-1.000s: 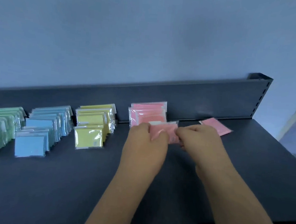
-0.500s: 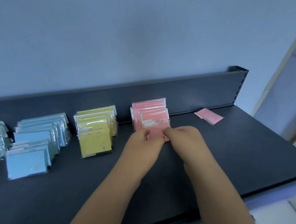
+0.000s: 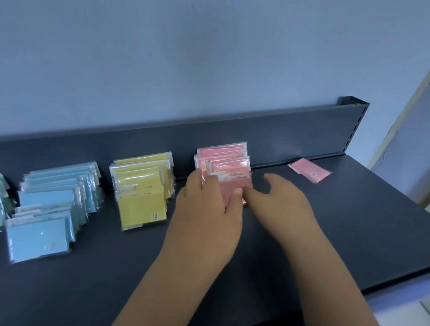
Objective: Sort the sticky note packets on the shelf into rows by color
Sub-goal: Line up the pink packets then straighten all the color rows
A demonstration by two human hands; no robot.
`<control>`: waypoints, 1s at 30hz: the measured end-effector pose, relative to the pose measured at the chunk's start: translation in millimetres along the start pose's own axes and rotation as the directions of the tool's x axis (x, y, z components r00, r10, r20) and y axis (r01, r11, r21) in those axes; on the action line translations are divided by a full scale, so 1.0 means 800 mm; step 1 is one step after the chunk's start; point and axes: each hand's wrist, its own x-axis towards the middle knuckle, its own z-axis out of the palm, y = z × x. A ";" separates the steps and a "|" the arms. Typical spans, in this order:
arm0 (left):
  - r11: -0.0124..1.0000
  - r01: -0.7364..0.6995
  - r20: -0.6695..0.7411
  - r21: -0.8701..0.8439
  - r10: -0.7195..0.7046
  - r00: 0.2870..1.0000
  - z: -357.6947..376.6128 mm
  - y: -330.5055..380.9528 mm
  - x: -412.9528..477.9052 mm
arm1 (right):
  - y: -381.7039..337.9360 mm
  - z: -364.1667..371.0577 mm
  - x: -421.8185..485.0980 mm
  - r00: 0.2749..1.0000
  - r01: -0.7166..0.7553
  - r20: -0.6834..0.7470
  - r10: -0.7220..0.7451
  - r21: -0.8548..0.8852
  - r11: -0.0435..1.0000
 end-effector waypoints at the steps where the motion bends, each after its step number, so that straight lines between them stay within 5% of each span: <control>1: 0.998 -0.011 -0.021 0.062 0.013 1.000 -0.004 -0.001 -0.002 | 0.002 0.001 -0.001 0.998 0.053 -0.032 -0.056 -0.087 0.995; 6: 0.951 -0.049 -0.036 0.304 0.062 0.997 -0.018 -0.004 -0.007 | 0.008 0.002 -0.009 0.960 0.201 -0.151 -0.235 -0.212 0.956; 17: 0.951 0.053 -0.081 0.303 -0.030 0.996 0.044 0.055 -0.018 | 0.068 -0.066 0.021 0.945 0.248 -0.170 -0.278 -0.181 0.952; 30: 0.995 0.094 -0.034 -0.017 -0.094 0.995 0.121 0.151 -0.014 | 0.131 -0.168 0.072 0.990 0.134 0.071 -0.123 -0.193 0.972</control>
